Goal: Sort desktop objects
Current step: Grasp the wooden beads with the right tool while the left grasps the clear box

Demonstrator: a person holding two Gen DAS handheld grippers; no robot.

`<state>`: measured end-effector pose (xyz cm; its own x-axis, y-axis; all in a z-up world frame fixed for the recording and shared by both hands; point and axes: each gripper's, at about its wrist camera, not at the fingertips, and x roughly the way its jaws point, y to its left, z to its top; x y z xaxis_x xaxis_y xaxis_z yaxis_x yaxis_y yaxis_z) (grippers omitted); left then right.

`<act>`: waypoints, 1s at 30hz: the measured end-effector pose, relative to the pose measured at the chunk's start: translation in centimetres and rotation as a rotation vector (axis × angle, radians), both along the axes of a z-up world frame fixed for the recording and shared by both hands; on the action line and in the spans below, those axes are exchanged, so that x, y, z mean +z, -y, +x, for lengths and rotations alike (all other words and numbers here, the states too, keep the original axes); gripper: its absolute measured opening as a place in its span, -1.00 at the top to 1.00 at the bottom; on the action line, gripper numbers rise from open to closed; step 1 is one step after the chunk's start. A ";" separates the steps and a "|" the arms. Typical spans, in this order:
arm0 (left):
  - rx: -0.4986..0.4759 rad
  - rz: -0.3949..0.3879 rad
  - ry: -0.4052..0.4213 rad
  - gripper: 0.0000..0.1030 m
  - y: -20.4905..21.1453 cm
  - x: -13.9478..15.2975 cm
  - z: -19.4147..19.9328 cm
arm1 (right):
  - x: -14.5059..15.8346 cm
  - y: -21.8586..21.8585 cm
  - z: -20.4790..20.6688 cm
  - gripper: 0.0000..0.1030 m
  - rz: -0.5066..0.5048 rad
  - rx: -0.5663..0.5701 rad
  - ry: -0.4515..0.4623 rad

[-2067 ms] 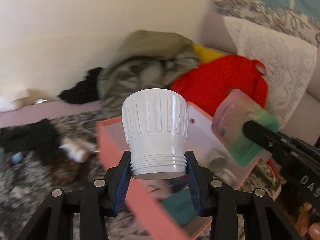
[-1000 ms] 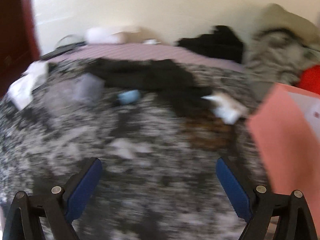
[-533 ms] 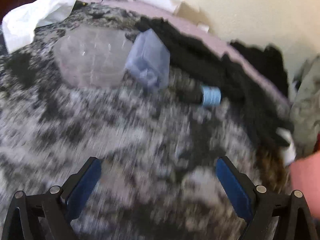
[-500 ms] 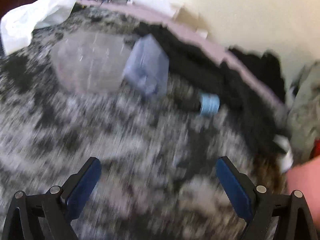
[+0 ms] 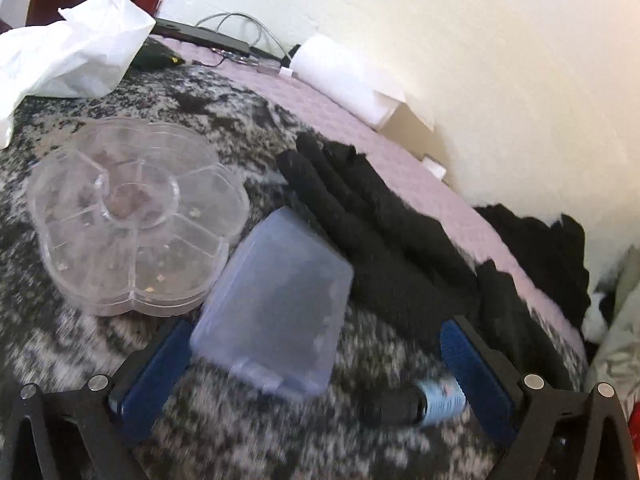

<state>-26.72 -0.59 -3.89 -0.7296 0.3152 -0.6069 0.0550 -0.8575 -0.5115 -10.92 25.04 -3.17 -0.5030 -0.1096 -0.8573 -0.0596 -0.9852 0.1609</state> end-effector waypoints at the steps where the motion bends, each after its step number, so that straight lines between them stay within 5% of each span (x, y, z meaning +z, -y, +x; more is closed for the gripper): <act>1: 0.000 -0.001 -0.001 -0.96 -0.1 0.1 -0.3 | -0.2 0.2 -0.4 -0.82 0.019 0.005 -0.007; 3: 0.013 0.020 -0.007 -0.93 0.4 0.0 -0.5 | -0.7 0.8 -1.1 -0.97 0.075 0.018 -0.023; 5: 0.026 0.040 -0.012 -0.42 0.9 -0.2 -0.7 | -1.2 1.4 -2.1 -1.00 0.133 0.026 -0.047; 6: 0.041 0.065 0.004 0.12 1.4 -0.4 -0.9 | -1.2 1.5 -2.6 -1.00 0.135 0.022 -0.058; 7: 0.045 0.121 0.012 0.19 2.1 -0.8 -1.0 | -1.2 1.4 -3.1 -1.00 0.131 0.015 -0.065; 9: 0.030 0.171 0.014 0.25 2.9 -0.9 -0.9 | -1.1 0.8 -4.0 -0.93 0.099 -0.023 -0.068; 13: -0.039 0.126 0.022 0.30 2.7 -0.3 0.1 | -0.3 0.3 -4.4 0.15 0.106 -0.059 -0.075; 21: -0.074 0.123 0.075 0.54 3.6 1.7 5.0 | 0.8 -1.2 -1.1 0.21 -0.095 -0.091 -0.009; 30: -0.122 0.052 0.079 0.56 5.0 7.3 15.2 | 5.4 0.4 7.6 0.24 -0.253 -0.082 -0.032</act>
<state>-11.52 -5.54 3.42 -0.6347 0.4310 -0.6414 -0.0064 -0.8330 -0.5533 -3.33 24.66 2.21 -0.5450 -0.2766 -0.7915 -0.1281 -0.9054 0.4047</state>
